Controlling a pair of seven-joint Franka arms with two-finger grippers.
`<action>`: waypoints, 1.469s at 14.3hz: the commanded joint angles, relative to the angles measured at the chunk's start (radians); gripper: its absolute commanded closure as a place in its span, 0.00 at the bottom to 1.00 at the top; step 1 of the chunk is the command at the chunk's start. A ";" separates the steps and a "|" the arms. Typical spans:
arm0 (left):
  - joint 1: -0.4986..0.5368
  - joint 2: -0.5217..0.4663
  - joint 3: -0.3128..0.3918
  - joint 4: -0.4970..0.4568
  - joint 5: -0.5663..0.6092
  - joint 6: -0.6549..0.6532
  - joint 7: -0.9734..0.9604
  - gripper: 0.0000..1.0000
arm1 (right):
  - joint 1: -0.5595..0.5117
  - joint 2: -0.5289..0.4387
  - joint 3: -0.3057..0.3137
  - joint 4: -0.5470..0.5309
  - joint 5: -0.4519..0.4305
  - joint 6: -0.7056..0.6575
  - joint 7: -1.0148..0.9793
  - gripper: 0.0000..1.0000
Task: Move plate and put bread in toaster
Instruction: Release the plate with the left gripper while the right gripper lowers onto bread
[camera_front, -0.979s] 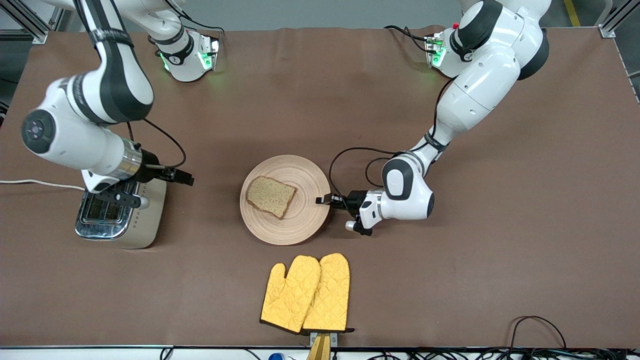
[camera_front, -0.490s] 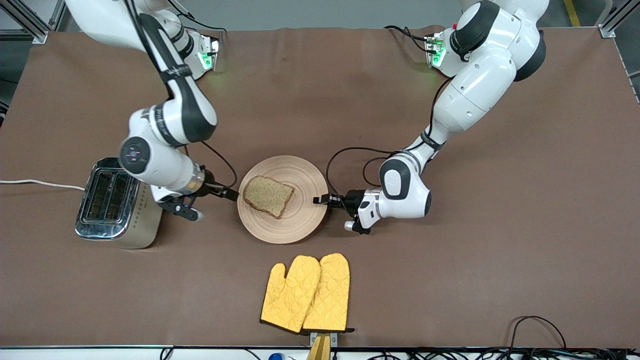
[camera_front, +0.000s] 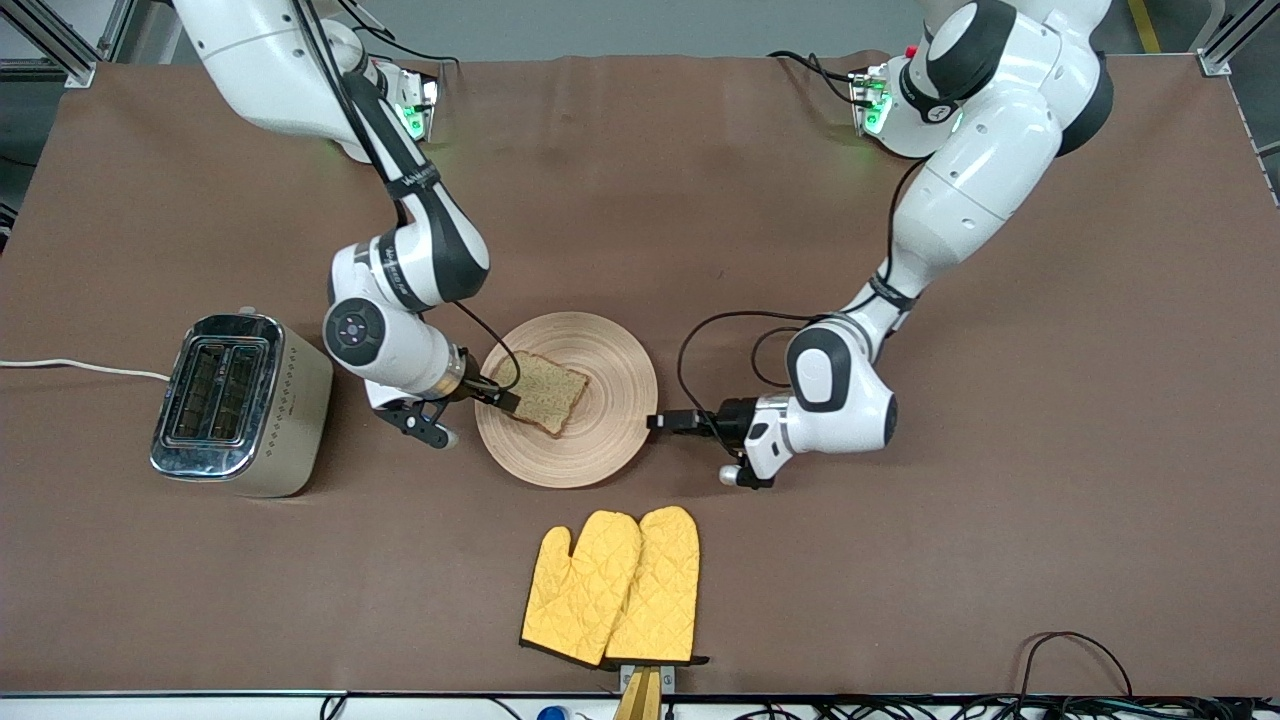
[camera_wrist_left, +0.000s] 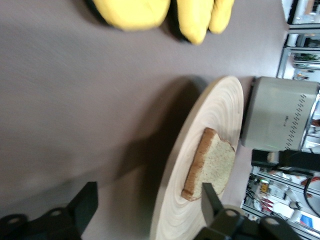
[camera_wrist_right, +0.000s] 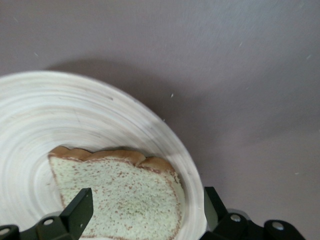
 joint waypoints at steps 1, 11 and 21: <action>0.104 -0.096 0.006 -0.042 0.168 -0.127 -0.109 0.00 | 0.057 0.022 -0.014 0.022 -0.108 -0.002 0.122 0.02; 0.288 -0.411 0.006 -0.046 0.978 -0.442 -0.381 0.00 | 0.071 0.022 -0.007 0.062 -0.239 -0.111 0.254 0.22; 0.413 -0.762 0.003 -0.016 1.036 -0.756 -0.393 0.00 | 0.082 0.028 -0.004 0.016 -0.239 -0.048 0.256 0.26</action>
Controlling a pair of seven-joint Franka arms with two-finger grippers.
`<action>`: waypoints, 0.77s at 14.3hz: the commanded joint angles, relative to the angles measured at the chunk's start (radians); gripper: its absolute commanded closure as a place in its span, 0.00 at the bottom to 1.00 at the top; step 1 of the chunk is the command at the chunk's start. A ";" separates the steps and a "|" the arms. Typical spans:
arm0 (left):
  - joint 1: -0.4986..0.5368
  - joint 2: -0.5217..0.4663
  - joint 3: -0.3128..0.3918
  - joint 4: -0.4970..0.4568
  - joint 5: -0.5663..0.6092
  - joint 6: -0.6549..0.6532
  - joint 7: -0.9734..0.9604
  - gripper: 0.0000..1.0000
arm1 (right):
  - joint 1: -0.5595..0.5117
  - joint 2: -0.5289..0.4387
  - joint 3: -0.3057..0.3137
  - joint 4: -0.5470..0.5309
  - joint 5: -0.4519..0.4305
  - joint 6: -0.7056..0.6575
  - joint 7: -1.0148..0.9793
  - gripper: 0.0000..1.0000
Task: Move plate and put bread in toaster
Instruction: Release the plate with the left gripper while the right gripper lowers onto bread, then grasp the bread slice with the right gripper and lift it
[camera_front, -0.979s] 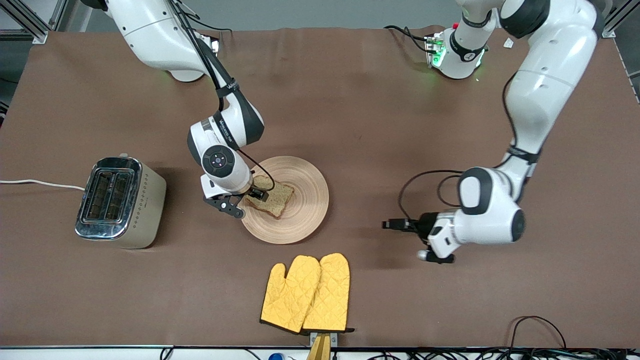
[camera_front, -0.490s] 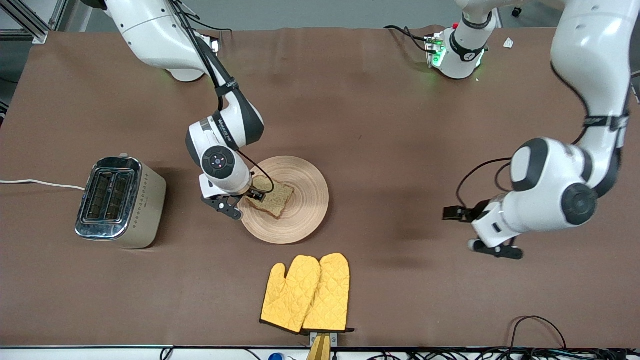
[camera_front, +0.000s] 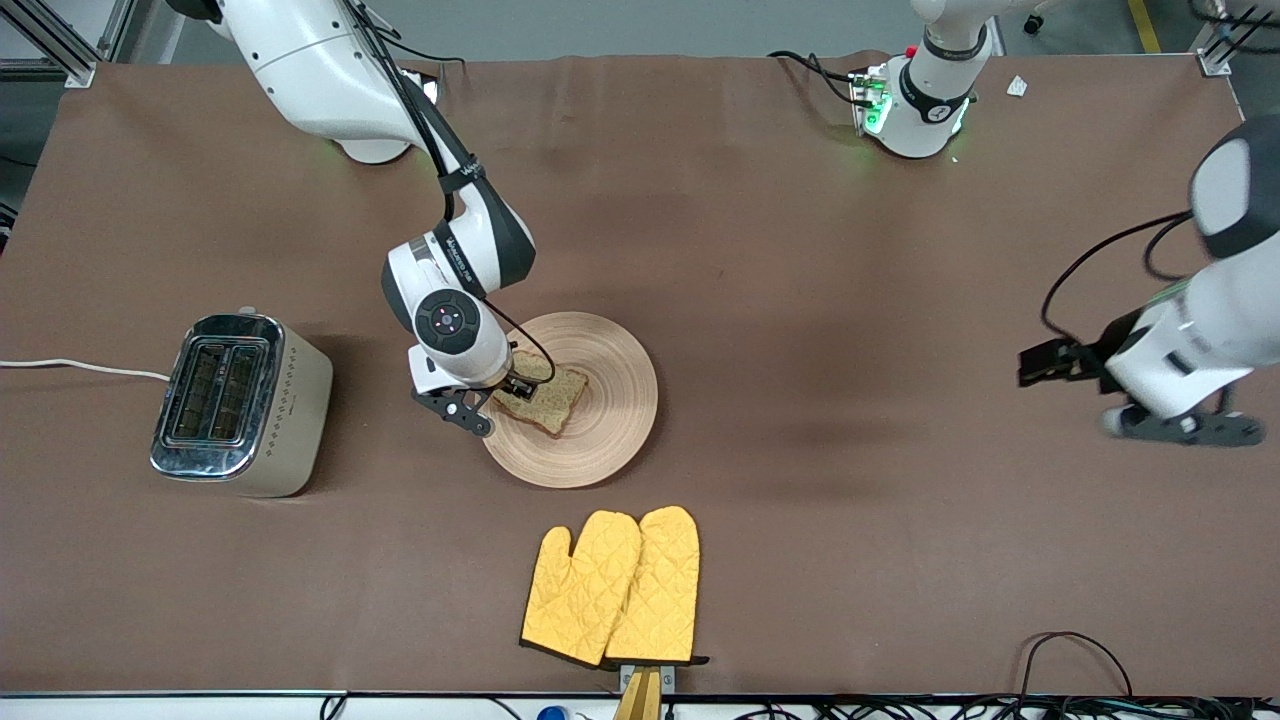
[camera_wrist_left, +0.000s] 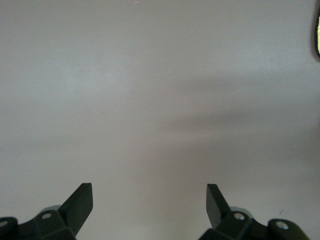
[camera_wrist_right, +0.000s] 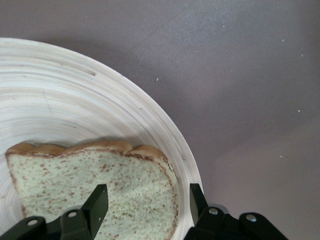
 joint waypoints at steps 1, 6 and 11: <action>-0.006 -0.092 -0.001 -0.018 0.008 -0.056 -0.016 0.00 | 0.002 -0.009 0.002 -0.023 -0.011 0.020 0.012 0.26; 0.038 -0.169 0.005 -0.009 0.002 -0.077 0.015 0.00 | 0.002 -0.008 0.002 -0.023 -0.013 0.031 0.009 0.39; 0.031 -0.172 0.015 -0.007 -0.076 -0.069 0.026 0.00 | 0.001 -0.008 0.002 -0.051 -0.011 0.074 0.000 0.39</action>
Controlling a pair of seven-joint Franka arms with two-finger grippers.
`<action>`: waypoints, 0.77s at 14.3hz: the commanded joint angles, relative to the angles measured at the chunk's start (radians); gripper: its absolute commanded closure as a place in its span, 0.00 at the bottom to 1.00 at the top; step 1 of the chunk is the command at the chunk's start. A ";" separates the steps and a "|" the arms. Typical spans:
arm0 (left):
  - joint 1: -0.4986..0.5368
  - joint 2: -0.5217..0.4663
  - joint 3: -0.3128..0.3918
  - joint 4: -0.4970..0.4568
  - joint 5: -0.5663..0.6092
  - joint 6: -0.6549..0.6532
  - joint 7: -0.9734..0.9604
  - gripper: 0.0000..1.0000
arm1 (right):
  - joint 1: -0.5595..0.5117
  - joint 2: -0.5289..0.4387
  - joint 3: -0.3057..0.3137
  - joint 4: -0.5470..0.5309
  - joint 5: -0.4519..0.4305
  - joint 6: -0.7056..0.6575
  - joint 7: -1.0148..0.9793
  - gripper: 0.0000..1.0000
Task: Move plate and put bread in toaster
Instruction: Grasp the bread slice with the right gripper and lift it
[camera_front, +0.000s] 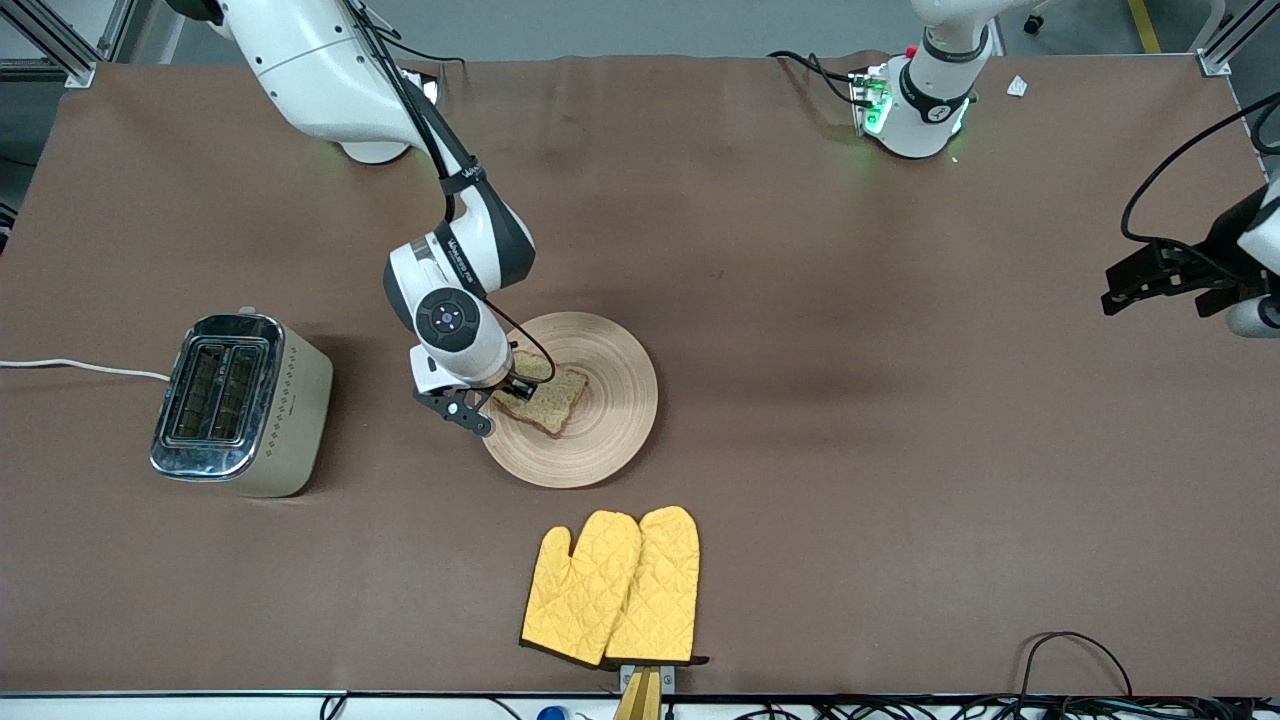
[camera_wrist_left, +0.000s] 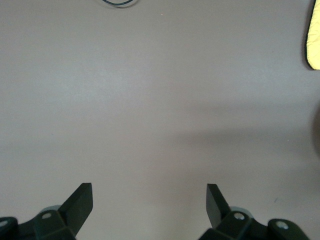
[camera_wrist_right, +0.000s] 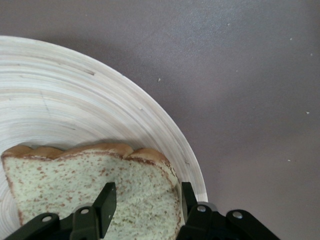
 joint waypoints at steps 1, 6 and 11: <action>-0.100 -0.016 0.048 -0.002 -0.009 0.002 -0.009 0.00 | 0.001 -0.008 0.001 -0.025 -0.011 0.024 0.001 0.39; -0.289 -0.042 0.260 -0.017 -0.017 -0.001 -0.012 0.00 | -0.005 -0.017 0.003 -0.051 -0.011 0.039 -0.030 0.57; -0.309 -0.151 0.290 -0.186 -0.011 0.091 -0.025 0.00 | -0.002 -0.017 0.003 -0.049 -0.002 0.044 -0.019 0.96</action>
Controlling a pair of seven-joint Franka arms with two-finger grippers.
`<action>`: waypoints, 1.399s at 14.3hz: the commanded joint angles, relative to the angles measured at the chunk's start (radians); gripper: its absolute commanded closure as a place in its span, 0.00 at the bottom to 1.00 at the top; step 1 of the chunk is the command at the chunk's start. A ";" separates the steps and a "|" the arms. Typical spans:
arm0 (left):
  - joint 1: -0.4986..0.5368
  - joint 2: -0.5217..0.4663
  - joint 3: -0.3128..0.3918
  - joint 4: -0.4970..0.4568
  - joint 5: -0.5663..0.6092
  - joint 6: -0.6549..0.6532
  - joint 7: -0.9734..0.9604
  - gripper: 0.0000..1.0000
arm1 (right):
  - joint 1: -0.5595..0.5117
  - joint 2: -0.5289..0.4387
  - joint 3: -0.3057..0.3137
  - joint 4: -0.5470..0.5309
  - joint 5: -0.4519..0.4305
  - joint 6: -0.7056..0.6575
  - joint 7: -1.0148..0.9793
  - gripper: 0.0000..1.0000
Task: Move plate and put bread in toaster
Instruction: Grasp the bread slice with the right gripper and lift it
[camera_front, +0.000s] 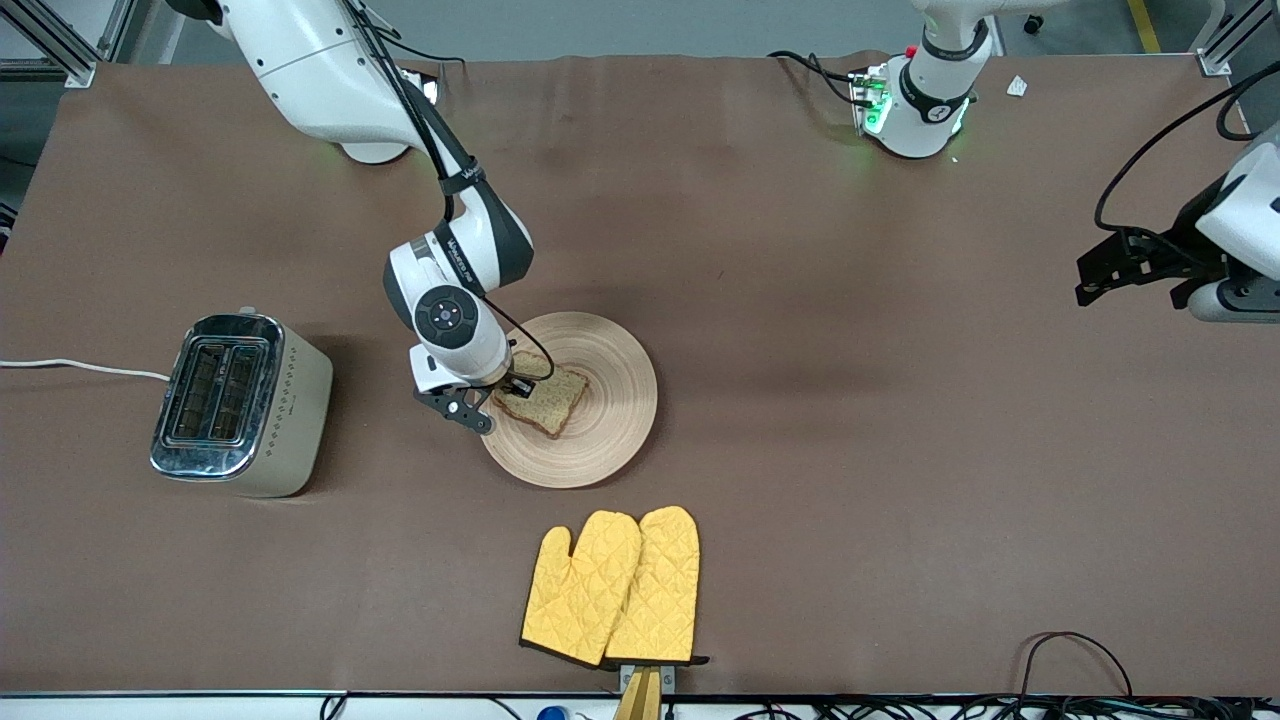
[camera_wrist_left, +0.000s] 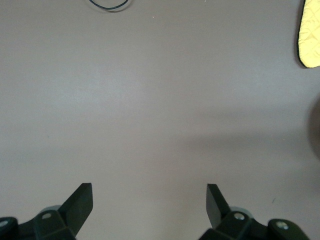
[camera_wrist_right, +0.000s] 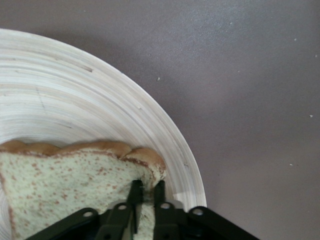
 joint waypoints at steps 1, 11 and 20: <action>0.004 -0.062 0.022 -0.093 -0.008 0.041 -0.003 0.00 | -0.001 -0.010 0.003 -0.030 -0.001 0.030 0.001 0.98; 0.022 -0.055 0.024 -0.053 -0.008 0.015 0.063 0.00 | 0.012 -0.104 0.005 0.213 0.031 -0.442 -0.002 1.00; 0.027 -0.035 0.019 -0.013 -0.013 -0.012 0.034 0.00 | 0.004 -0.134 -0.001 0.373 -0.379 -0.807 -0.320 1.00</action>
